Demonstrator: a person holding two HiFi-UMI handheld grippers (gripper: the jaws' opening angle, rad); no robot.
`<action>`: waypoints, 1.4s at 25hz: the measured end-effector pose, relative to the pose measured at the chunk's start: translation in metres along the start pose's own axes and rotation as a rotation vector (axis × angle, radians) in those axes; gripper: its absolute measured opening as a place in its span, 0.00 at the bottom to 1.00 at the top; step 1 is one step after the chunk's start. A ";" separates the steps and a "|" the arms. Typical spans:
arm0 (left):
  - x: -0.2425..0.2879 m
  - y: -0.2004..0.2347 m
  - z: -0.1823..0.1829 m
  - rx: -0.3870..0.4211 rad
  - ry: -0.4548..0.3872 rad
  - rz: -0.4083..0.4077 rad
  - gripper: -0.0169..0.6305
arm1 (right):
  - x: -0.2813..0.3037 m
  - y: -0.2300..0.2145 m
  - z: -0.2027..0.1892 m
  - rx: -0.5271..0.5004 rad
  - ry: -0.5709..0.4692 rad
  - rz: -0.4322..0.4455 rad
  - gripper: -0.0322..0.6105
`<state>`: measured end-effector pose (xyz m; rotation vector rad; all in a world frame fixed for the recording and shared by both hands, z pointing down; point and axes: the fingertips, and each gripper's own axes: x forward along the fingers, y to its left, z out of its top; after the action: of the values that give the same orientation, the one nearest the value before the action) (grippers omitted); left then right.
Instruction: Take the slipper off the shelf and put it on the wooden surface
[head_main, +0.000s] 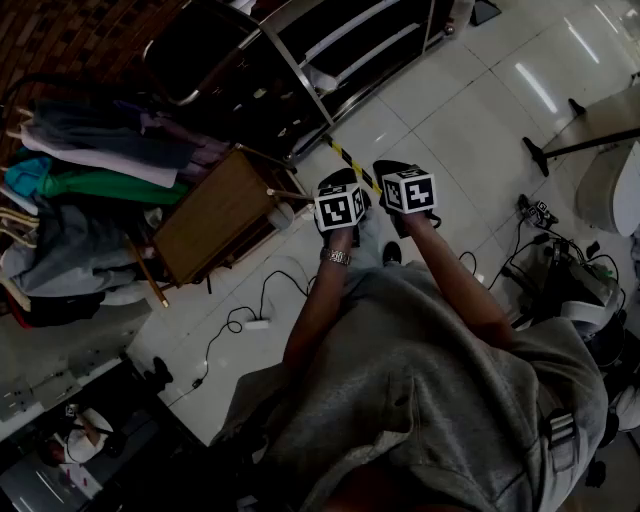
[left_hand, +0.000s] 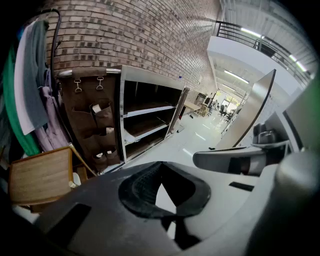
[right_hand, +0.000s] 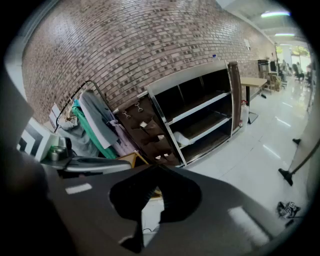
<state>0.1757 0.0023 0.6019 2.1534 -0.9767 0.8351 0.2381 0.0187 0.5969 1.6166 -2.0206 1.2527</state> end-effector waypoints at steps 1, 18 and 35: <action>0.013 0.006 0.013 0.008 0.001 -0.007 0.03 | 0.014 -0.009 0.010 0.015 0.005 -0.011 0.05; 0.176 0.049 0.196 0.028 0.025 -0.105 0.03 | 0.160 -0.089 0.182 0.004 0.037 -0.050 0.05; 0.295 0.227 0.103 -0.228 -0.031 0.101 0.03 | 0.524 -0.244 0.083 0.519 -0.021 0.011 0.45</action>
<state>0.1787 -0.3150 0.8221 1.9416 -1.1468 0.7016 0.3004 -0.3915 1.0076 1.8302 -1.8078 1.8862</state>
